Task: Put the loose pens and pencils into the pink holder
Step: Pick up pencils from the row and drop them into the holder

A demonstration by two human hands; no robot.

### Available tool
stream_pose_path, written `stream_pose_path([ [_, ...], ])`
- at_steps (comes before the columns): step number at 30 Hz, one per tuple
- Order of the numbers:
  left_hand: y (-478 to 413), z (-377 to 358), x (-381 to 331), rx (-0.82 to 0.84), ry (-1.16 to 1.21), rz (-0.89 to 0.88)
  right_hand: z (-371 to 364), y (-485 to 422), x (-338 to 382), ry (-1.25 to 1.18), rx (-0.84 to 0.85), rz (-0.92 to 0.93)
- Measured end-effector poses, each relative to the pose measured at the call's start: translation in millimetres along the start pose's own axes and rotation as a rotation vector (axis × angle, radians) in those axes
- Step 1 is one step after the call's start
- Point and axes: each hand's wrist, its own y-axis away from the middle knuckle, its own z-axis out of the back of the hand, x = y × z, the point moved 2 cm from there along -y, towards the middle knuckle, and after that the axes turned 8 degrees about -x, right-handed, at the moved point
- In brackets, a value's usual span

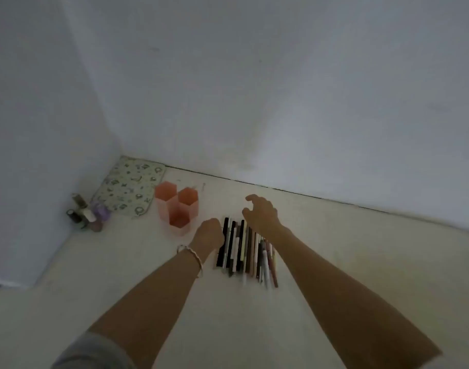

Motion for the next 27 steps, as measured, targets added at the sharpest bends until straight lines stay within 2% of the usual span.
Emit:
stream_pose_path([
  [3,-0.4,-19.9,-2.0,-0.01,0.021,0.051,-5.3,-12.4,-4.7,-0.058,-0.017,0.016],
  [8,-1.9,-34.4,-7.6,-0.116,-0.015,0.136,-13.7,-25.4,-5.6,-0.15,-0.046,0.077],
  [13,-2.8,-35.1,-11.3,-0.105,0.009,0.198,-26.4,-33.4,-4.6,-0.244,-0.02,0.091],
  [15,-2.2,-26.5,-13.8,-0.144,0.068,0.195,-29.2,-37.0,-2.8,-0.31,-0.033,0.064],
  [17,-7.4,-4.3,-13.8,-0.264,0.222,0.16,-31.3,-42.8,-3.7,-0.322,-0.043,0.015],
  [19,-14.4,31.2,-10.0,-0.412,0.404,0.118,-35.9,-50.5,-4.6,-0.2,-0.005,-0.032],
  [21,-18.1,64.4,-3.7,-0.483,0.593,0.09,-44.3,-54.0,-2.5,-0.034,0.076,-0.047],
  [24,-16.5,93.4,1.4,-0.452,0.823,0.027,-59.5,-50.7,2.0,0.199,0.148,-0.019],
  [27,-16.0,105.6,8.0,-0.453,0.855,-0.005,-74.4,-49.6,3.5,0.27,0.138,-0.017],
])
